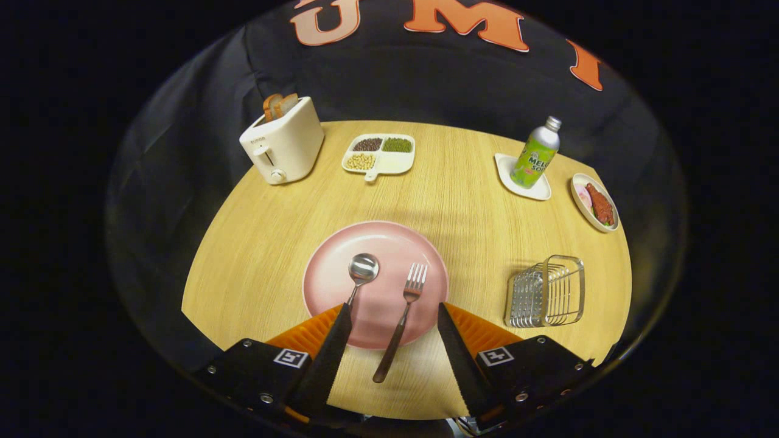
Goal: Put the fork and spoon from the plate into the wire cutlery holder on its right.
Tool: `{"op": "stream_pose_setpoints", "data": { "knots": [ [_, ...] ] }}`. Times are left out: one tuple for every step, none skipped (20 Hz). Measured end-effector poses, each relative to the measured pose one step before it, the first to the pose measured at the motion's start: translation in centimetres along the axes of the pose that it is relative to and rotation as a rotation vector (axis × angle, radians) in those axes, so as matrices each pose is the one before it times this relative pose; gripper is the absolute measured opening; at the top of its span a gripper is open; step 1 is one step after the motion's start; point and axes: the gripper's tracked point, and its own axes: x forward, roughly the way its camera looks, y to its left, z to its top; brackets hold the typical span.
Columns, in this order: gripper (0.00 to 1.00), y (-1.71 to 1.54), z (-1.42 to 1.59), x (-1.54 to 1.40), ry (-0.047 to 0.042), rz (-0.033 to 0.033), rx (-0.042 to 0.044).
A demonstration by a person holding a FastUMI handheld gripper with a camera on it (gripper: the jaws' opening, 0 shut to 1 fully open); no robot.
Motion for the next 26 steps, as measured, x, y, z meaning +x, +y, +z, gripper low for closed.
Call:
{"op": "stream_pose_setpoints", "data": {
  "knots": [
    [0.84,0.113,-0.745,0.449,0.0324,0.00425,0.00936],
    [0.81,0.032,-0.441,0.541,0.02447,-0.007,0.0107],
    [0.79,0.029,-0.447,0.712,0.02314,-0.00091,0.00641],
    [0.75,-0.034,-0.432,0.643,0.02361,-0.00549,0.006],
    [0.74,-0.006,-0.463,0.659,0.0229,-0.00421,0.00743],
    [0.71,-0.125,-0.376,0.568,0.02381,-0.0066,0.00846],
    [0.68,0.221,-0.428,0.553,0.01679,0.00408,0.0062],
    [0.65,0.075,-0.423,0.554,0.02122,0.00047,0.01331],
    [0.62,-0.022,-0.377,0.556,0.01555,-0.00418,0.00339],
    [0.56,-0.179,-0.155,0.528,0.01316,-0.01232,-0.00675],
    [0.54,0.066,-0.128,0.322,0.00264,0.00146,-0.00464],
    [0.49,0.085,0.084,0.406,0.00356,-0.0056,-0.00167],
    [0.47,-0.048,-0.053,0.279,0.00193,-0.00764,-0.00359],
    [0.42,-0.07,0.051,0.257,0.00494,-0.00869,-0.00275],
    [0.4,0.075,-0.059,0.271,0.00692,-0.00433,-0.00208],
    [0.32,0.07,0.087,0.264,0.00358,0.00039,-0.00156],
    [0.28,-0.009,0.013,0.072,0.00048,-0.00537,0.0011],
    [0.2,-0.145,0.175,0.16,-0.00839,-0.00787,-0.00244],
    [0.17,-0.202,0.242,-0.012,-0.00831,-0.00991,-0.00184],
    [0.11,-0.027,0.276,0.005,-0.00711,0.00386,0.00225],
    [0.09,0.037,0.037,0.051,-0.00037,0.00354,0.00553],
    [0.06,-0.132,0.074,0.03,-0.00164,0.00105,0.00468],
    [0.05,-0.225,0.078,-0.012,-0.00492,-0.00331,-0.00186],
    [0.04,-0.239,0.351,-0.104,-0.01965,-0.00692,0.00108],
    [0.04,-0.278,0.275,-0.143,-0.01975,-0.00498,0.00299],
    [0.04,-0.065,0.341,-0.306,-0.01737,0.00183,0.01064]
  ]
}}
